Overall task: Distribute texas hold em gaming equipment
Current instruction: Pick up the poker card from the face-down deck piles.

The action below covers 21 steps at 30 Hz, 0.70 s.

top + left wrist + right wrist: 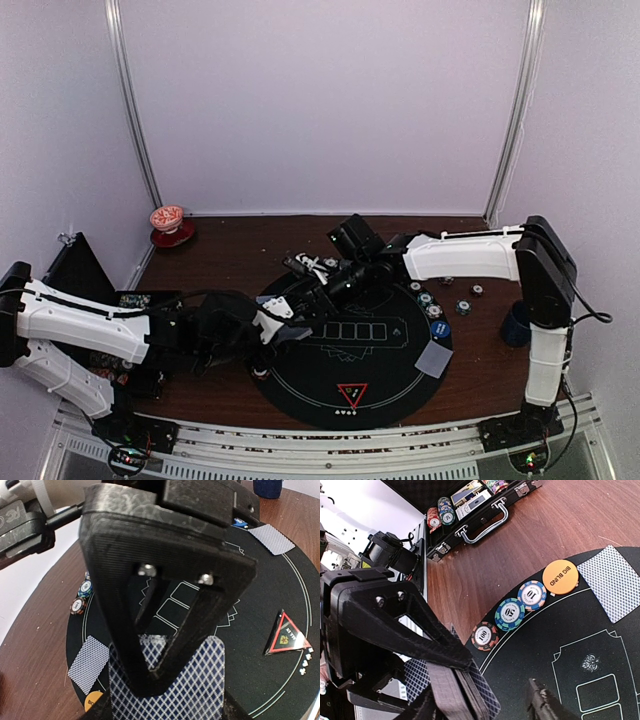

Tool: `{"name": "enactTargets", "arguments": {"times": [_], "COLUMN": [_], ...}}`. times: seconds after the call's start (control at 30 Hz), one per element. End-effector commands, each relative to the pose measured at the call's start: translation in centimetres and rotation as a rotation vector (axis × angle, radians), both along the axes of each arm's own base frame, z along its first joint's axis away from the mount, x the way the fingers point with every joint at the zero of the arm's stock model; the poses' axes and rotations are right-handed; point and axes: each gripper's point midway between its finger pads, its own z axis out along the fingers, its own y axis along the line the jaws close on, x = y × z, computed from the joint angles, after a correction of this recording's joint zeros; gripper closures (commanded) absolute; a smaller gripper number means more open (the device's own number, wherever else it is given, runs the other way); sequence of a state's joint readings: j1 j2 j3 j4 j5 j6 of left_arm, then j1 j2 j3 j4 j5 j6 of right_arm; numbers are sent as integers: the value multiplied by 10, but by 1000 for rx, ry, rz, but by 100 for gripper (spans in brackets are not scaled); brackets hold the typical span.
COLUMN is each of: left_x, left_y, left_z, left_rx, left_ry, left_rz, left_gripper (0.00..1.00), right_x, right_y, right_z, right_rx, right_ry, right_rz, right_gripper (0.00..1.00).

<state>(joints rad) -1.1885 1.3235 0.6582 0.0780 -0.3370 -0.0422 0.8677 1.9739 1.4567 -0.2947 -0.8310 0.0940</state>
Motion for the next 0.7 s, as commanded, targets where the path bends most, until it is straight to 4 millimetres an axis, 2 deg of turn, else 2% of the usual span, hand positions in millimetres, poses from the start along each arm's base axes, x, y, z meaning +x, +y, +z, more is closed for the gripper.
{"name": "enactTargets", "arguments": {"times": [0.0,0.13,0.33,0.57,0.67], "left_x": [0,0,0,1,1], "left_y": [-12,-12,-12,-13,-13], "left_z": [22,23,22,20,20], "left_rx": [-88,-90,-89,-83,-82], "left_ry": [-38,-37,-35,-34,-35], "left_rz": [-22,-22,-23,-21,-19], "left_gripper": [49,48,48,48,48], "right_x": [16,22,28,25,21], "right_y": [-7,-14,-20,-23,-23], "right_z": [-12,-9,-4,0,0], "right_rx": [-71,-70,-70,-69,-70], "right_ry": [-65,-64,-75,-73,-41], "right_rz": [-41,-52,-59,-42,-21], "right_gripper": [48,55,59,66,72]}}
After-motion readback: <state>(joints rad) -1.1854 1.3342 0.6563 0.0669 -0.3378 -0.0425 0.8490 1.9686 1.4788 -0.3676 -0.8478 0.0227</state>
